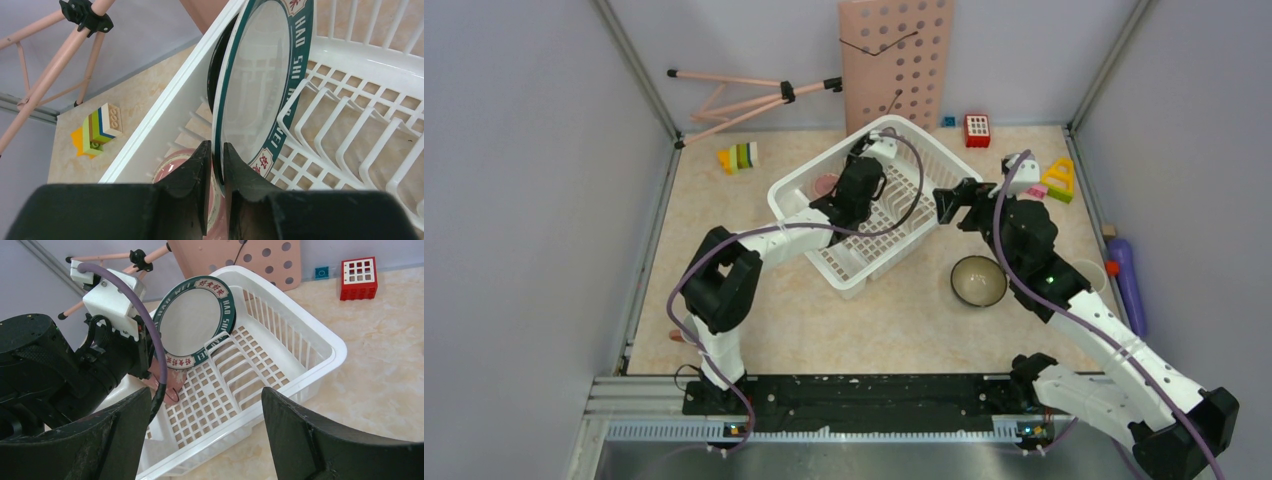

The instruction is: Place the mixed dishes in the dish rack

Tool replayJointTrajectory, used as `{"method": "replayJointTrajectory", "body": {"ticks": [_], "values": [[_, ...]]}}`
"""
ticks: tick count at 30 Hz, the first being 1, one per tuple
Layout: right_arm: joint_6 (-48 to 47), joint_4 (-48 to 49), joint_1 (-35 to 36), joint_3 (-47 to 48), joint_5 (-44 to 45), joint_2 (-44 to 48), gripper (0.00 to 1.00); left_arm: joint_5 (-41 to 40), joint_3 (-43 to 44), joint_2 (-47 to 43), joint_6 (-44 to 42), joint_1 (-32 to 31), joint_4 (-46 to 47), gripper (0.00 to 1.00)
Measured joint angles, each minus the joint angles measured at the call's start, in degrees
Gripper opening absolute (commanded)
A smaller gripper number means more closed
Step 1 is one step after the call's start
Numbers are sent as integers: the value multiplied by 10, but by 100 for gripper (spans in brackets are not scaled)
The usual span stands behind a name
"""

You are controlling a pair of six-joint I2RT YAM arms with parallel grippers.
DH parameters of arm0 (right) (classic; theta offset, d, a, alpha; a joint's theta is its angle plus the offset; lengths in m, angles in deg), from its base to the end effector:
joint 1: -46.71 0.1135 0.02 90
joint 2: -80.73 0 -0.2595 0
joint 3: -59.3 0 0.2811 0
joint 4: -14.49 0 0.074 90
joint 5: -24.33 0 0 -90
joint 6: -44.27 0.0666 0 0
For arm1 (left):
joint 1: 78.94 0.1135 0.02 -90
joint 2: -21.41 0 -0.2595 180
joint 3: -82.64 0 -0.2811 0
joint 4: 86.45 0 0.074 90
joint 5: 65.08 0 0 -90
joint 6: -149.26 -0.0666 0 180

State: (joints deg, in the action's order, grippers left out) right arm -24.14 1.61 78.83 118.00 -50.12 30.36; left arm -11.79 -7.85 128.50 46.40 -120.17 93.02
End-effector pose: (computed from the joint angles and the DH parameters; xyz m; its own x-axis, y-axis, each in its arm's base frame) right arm 0.2385 0.1286 0.3431 -0.1677 0.3133 -0.9347 -0.2411 0.9063 0.3470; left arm 0.3912 -0.2899 0.2370 -0.2054 0.4173 -0.8853 0.1506 0.9073 0.3927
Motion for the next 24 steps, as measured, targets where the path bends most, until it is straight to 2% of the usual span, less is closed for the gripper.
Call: {"method": "replayJointTrajectory", "body": {"ticks": [5,7,8,11,15,18,21,24], "values": [[0,0,0,0,-3,0,80,-3,2,0,11,5,-13,37],[0,0,0,0,-4,-1,80,-3,2,0,13,8,-16,39],[0,0,0,0,-5,-2,80,-2,3,0,14,10,-16,37],[0,0,0,0,-7,-7,80,8,8,2,17,18,-15,21],[0,-3,0,0,-10,-12,80,22,20,9,18,29,-12,28],[0,-3,0,0,-11,-12,80,30,41,23,15,39,-9,28],[0,-5,0,3,-11,-12,80,34,59,36,8,45,-5,27],[0,-11,0,3,-11,-13,80,43,64,41,3,48,1,18]]}}
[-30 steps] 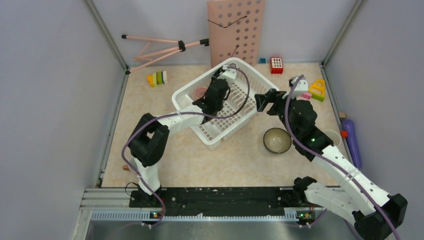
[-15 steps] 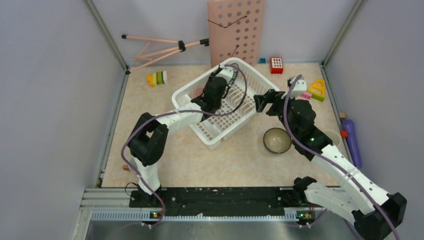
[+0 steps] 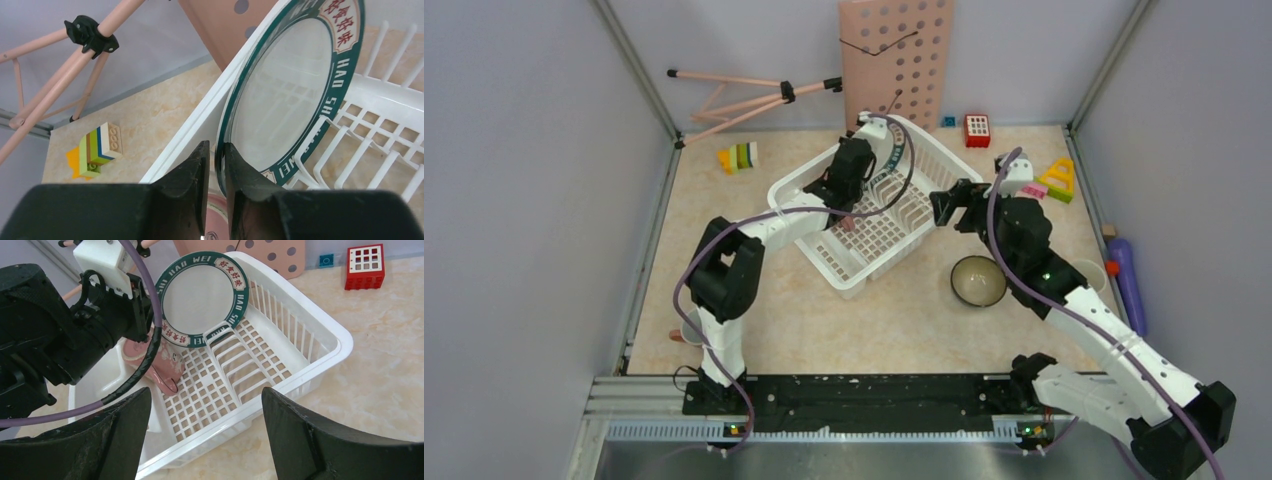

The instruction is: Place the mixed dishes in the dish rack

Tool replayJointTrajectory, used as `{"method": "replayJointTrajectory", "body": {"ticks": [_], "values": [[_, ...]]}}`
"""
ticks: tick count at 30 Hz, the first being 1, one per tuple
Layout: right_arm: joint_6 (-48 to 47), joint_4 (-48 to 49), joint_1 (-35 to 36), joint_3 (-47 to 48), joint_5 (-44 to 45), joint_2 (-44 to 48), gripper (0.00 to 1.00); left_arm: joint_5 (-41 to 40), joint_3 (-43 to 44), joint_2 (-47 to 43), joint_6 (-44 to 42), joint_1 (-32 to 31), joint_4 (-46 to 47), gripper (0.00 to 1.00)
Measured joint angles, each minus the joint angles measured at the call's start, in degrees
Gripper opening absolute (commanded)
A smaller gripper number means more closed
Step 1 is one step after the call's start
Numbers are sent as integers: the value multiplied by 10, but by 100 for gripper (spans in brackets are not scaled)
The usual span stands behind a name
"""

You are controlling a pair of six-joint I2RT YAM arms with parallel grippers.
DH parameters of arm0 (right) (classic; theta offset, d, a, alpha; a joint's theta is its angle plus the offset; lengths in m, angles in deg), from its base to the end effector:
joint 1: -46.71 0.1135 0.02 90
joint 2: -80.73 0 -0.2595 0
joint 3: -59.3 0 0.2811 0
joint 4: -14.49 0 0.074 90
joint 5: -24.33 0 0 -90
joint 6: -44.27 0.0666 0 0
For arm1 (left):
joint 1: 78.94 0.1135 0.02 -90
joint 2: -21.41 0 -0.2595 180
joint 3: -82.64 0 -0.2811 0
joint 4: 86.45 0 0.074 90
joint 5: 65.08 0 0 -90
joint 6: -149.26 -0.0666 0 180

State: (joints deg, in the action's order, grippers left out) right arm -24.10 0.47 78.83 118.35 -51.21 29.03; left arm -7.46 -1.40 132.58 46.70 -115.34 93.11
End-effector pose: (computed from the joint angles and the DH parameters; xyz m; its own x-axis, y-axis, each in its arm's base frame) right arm 0.2422 0.1324 0.3370 -0.2038 0.2935 -0.9340 -0.2471 0.9077 0.3392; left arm 0.4320 -0.2742 0.2466 -0.1932 0.3706 -0.9085 0.1312 0.9274 0.3504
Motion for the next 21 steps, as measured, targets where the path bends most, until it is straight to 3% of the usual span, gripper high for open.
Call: {"method": "replayJointTrajectory", "body": {"ticks": [2,4,8,14,18,21], "values": [[0,-5,0,2,0,-3,80,13,0,0,-5,1,6,6],[0,-9,0,2,0,-4,80,28,0,0,-10,2,15,4],[0,-14,0,2,0,-5,80,32,7,6,-23,0,17,23],[2,-14,0,2,-3,-7,82,30,57,35,-13,11,-7,41],[10,-27,0,9,-2,-16,97,27,71,35,-3,14,-34,53],[22,-47,0,18,16,-23,99,30,72,30,6,15,-46,62]]}}
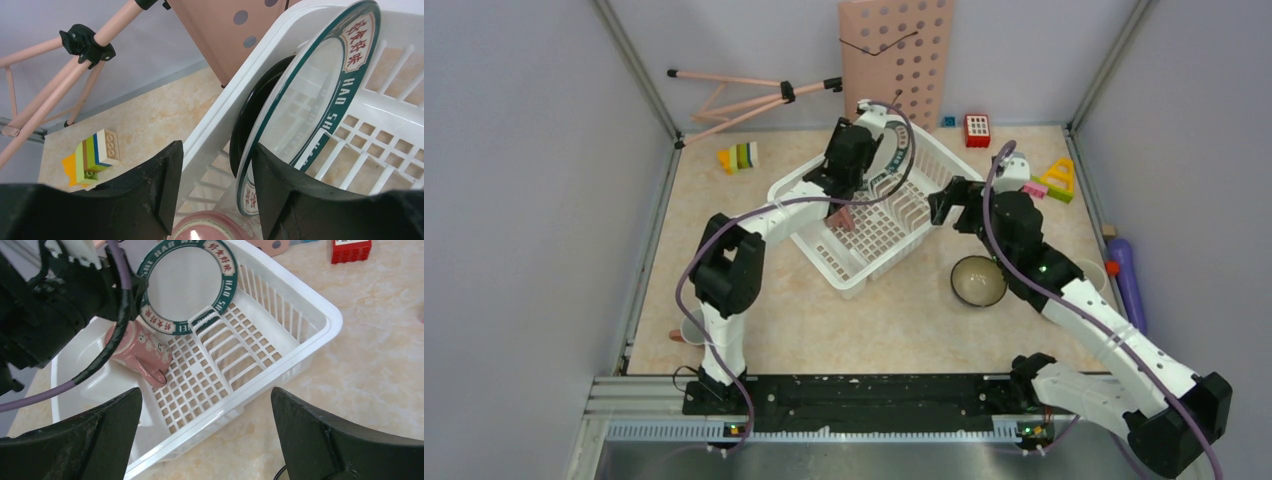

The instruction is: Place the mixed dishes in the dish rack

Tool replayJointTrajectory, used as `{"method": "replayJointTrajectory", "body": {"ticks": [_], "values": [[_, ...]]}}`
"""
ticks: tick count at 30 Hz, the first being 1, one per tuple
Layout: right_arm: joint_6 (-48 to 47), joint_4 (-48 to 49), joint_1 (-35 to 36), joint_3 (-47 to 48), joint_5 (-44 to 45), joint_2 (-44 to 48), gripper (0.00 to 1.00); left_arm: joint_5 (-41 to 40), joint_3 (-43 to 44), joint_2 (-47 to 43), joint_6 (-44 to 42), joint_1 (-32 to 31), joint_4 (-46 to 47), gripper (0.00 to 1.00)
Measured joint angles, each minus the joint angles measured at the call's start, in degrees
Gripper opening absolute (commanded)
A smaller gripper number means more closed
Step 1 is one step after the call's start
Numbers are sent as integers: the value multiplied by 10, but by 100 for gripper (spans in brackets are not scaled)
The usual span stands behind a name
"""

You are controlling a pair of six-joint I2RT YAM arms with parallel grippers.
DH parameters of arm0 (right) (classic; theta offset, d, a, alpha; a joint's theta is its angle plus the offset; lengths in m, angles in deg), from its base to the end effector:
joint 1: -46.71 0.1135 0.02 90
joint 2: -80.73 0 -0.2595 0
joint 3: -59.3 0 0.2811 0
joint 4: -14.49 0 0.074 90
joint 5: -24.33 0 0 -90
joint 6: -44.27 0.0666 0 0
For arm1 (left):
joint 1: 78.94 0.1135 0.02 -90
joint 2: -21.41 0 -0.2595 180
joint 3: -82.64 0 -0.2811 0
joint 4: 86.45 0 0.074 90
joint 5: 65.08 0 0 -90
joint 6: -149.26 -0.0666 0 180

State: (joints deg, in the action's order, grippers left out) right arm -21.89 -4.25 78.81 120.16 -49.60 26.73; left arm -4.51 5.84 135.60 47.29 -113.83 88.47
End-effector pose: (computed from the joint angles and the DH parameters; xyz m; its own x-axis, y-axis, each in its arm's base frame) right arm 0.2483 0.1340 0.3286 -0.2732 0.2871 -0.9181 -0.1867 0.9204 0.3434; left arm 0.4527 -0.2758 0.2601 -0.1991 0.3591 -0.9118 0.1556 0.9302 0.3324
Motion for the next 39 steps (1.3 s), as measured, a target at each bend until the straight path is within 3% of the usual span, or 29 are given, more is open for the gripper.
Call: {"method": "replayJointTrajectory", "body": {"ticks": [6,9,15,21,22,25,27,33,39], "values": [[38,-74,0,53,55,-45,99,18,9,-34,31,0,-53,91],[61,-116,0,80,85,-73,99,32,17,-61,54,0,-81,94],[104,-195,0,99,136,-83,99,43,18,-131,92,0,-110,93],[139,-272,0,123,165,-86,99,37,18,-171,138,0,-144,86],[146,-288,0,128,170,-88,99,43,18,-176,148,0,-153,83],[165,-327,0,142,172,-92,99,78,12,-195,188,0,-176,59],[169,-348,-3,146,170,-93,99,102,4,-205,221,1,-184,55],[157,-424,-37,153,156,-107,94,167,-14,-196,303,5,-200,54],[183,-490,-52,143,128,-111,87,218,-42,-181,339,11,-216,67]]}}
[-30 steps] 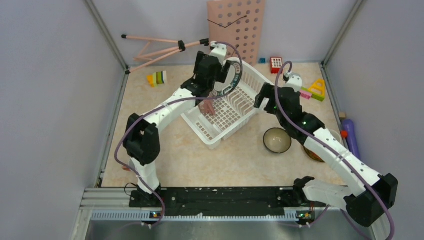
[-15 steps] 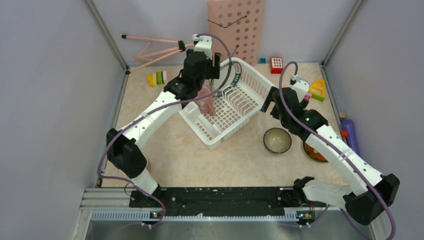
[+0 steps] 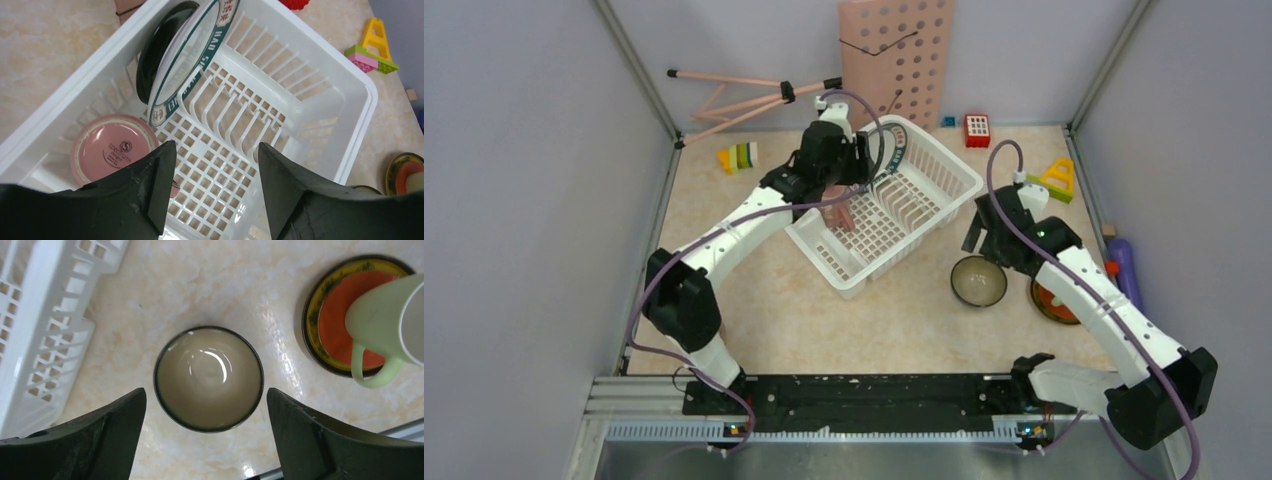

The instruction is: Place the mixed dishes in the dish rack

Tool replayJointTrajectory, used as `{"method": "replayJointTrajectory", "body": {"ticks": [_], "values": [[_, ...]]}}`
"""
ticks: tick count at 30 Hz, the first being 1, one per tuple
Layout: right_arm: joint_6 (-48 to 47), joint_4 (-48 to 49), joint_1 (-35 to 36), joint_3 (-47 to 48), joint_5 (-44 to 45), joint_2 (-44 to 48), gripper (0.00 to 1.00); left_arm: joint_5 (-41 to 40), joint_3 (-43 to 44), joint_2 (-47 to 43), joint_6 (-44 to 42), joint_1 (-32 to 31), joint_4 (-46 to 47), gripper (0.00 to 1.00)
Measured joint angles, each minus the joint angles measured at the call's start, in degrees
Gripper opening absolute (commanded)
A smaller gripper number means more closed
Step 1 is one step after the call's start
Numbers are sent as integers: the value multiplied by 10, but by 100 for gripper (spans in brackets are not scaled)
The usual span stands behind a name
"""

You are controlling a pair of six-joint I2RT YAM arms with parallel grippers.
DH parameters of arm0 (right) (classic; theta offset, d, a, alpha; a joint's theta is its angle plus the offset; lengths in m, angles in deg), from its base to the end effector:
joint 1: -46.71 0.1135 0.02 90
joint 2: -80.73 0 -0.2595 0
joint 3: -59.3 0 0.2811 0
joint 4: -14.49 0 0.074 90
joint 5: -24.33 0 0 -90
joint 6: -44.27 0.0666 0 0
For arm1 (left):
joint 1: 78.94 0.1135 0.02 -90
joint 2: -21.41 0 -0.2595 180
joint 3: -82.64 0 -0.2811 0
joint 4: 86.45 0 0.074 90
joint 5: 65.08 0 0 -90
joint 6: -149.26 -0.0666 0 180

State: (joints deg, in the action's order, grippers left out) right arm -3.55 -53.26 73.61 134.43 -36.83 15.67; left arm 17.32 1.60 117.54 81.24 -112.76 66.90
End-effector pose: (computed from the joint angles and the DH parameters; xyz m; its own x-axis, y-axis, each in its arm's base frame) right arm 0.2447 0.0881 0.2861 -0.6702 0.3196 -0.6699 0.3828 0.9221 0.0569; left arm 0.3842 -0.2468 0.3288 -0.4800 -0.1250 -0.8683 0.2928 0.9102 -0.2929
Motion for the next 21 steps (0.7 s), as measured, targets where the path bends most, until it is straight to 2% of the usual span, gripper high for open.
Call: {"method": "replayJointTrajectory", "body": {"ticks": [4,9,15,19,21], "values": [[34,-22,-10,-50,-25,37,81,21,-39,-19,10,2,1,68],[65,-34,-28,-116,-50,90,77,29,-112,-92,20,7,1,69],[100,-12,-31,-190,-97,89,71,17,-165,-181,27,21,8,74],[125,10,-33,-216,-115,79,67,-1,-174,-210,20,25,4,76],[134,26,-37,-226,-120,75,58,-17,-182,-225,16,24,0,77]]}}
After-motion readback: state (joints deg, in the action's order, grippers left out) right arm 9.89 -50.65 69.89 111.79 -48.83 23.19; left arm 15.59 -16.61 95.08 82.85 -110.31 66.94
